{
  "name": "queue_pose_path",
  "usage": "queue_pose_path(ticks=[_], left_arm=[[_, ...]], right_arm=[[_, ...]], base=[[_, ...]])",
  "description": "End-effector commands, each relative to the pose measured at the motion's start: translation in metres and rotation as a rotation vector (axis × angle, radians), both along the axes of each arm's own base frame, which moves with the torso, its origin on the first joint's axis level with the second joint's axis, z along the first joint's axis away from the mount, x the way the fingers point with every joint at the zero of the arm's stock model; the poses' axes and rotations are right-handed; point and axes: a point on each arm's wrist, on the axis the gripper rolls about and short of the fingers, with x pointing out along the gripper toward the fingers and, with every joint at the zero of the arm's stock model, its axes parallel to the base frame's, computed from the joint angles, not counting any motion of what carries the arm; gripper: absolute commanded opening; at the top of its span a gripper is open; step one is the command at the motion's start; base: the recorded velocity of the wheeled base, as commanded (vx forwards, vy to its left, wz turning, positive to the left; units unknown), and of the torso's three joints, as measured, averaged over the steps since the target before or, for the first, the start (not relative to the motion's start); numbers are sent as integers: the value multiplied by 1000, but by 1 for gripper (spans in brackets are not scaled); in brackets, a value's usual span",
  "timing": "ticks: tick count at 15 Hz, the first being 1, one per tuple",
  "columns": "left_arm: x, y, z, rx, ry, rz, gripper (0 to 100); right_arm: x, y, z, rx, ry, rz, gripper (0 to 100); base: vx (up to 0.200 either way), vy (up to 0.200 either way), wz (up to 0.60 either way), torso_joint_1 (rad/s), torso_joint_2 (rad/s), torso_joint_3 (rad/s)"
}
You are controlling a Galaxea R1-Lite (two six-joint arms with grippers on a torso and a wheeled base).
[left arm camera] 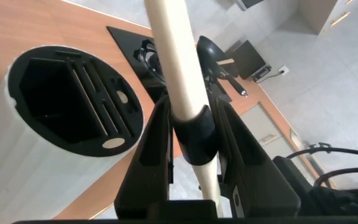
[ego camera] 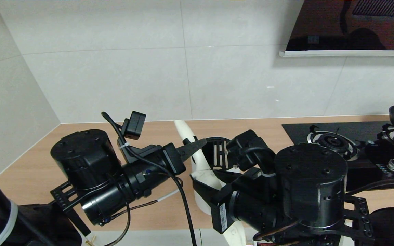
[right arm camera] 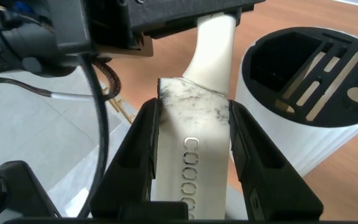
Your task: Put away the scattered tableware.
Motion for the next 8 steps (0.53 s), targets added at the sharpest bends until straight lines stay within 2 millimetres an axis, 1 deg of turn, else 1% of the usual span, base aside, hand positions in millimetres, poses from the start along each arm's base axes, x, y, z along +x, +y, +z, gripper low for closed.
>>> queue_pose_path(ticks=[1,5,6,8], left_arm=[[-1,1,1,-3,-4,0,0],[-5,2,1,-23,-35,-9,0],[-5,2,1,-22,-36,-9,0],[-5,2,2,-24,-39,-8,0]], right_arm=[[0,-1,1,2,-1,-2,0],[1,-2,1,2,-3,-7,0],[1,-1,1,1,-1,-8,100],[2,-1,0,1,1,-7,100]], base=[[0,0,0,0,0,0],[0,0,0,0,0,0],[0,0,0,0,0,0],[0,0,0,0,0,0]])
